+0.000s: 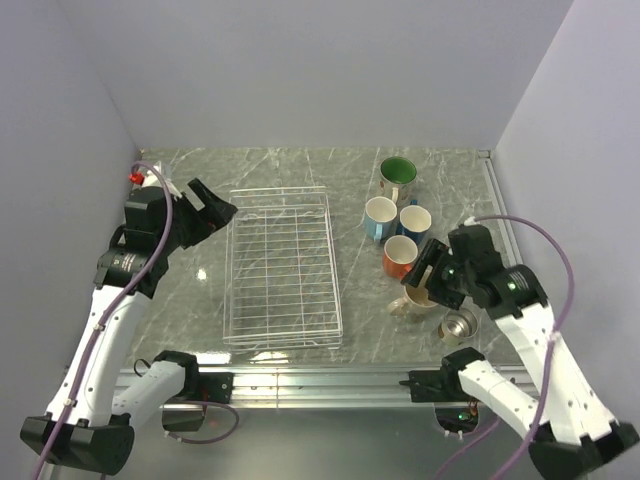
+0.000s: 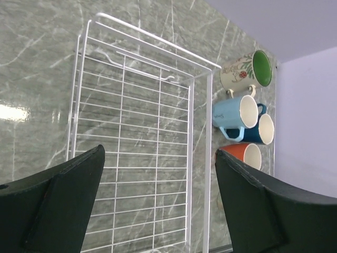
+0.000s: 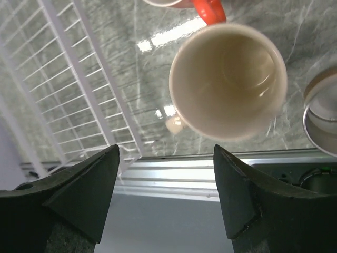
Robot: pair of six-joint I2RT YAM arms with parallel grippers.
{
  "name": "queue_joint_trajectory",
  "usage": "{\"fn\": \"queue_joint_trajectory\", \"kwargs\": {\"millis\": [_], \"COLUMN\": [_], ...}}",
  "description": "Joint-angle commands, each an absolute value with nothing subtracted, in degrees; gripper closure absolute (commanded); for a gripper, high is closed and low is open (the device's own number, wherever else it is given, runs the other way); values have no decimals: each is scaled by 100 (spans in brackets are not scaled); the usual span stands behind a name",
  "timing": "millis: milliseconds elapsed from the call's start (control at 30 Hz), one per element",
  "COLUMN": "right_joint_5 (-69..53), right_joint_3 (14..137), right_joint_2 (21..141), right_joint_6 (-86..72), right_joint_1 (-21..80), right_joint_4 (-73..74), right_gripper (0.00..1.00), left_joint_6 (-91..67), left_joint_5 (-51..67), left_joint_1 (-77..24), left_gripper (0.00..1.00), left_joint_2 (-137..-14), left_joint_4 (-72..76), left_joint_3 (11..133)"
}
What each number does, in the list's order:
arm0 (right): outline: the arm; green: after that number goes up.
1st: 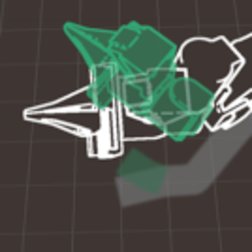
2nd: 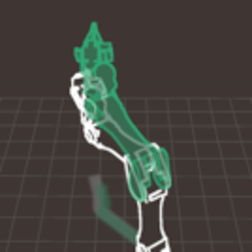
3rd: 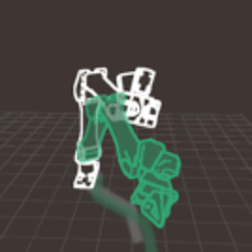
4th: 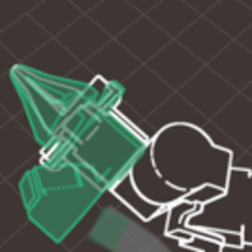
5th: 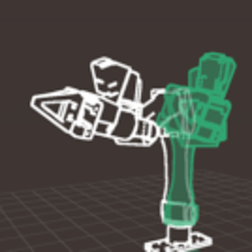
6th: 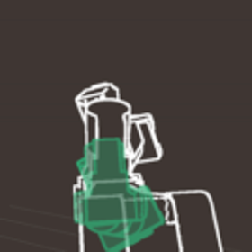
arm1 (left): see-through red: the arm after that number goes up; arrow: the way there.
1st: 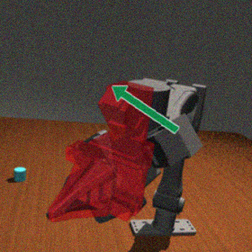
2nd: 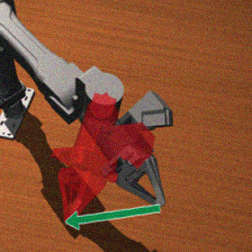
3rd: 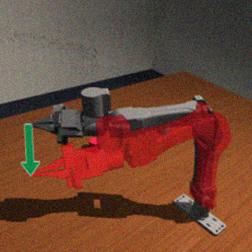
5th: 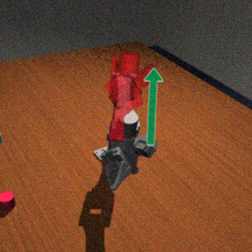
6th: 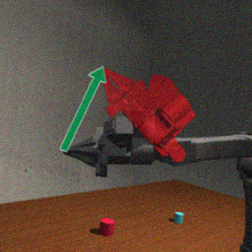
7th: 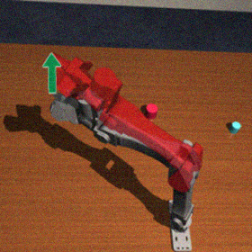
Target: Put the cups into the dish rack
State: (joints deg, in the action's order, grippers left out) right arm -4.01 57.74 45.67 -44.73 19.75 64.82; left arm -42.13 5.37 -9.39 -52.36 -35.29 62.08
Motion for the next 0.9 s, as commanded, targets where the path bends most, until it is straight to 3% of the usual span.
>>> {"fn": "queue_joint_trajectory", "kwargs": {"millis": [0, 500, 700, 867], "right_joint_5": [202, 729, 862, 826], "right_joint_3": [5819, 5809, 5626, 5318], "right_joint_2": [4912, 6257, 6477, 6557], "right_joint_6": [-4588, -4228, -4175, -4149], "right_joint_1": [2153, 2373, 2601, 2672], "right_joint_4": [5960, 5405, 5362, 5212], "right_gripper": [21, 28, 41, 58], "left_joint_6": [-4201, -4131, -4122, -4122], "left_joint_5": [598, 316, 264, 220], "left_joint_1": [-1089, -1318, -1318, -1318], "left_gripper": [9, 9, 9, 9], "left_joint_2": [-5221, -4904, -4825, -4773], "left_joint_4": [-3586, -4139, -4210, -4263], "left_joint_3": [6345, 6293, 6267, 6240]}}
